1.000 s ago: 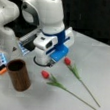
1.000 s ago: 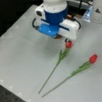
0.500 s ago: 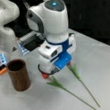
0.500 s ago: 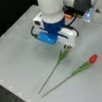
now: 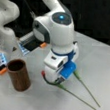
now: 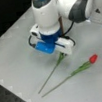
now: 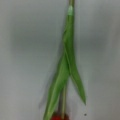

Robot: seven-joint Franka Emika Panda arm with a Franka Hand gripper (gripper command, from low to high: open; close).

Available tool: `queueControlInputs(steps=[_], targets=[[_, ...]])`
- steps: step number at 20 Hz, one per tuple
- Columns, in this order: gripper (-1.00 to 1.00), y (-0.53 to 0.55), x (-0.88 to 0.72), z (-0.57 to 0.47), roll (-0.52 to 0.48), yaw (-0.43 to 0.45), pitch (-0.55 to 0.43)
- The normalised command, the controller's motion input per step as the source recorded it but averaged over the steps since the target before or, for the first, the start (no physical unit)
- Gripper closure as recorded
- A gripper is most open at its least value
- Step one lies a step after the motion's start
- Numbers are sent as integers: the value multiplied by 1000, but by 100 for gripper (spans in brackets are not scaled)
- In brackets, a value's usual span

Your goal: Flower insertion into a vase

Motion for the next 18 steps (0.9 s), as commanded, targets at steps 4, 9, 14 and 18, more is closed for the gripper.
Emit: queueControlInputs(steps=[4, 9, 14, 18], targets=[[-100, 8, 187, -76, 83, -47, 58], [-100, -14, 196, -36, 68, -26, 66], [-100, -39, 237, -174, 78, -24, 34], [-100, -39, 227, -192, 95, -28, 35]])
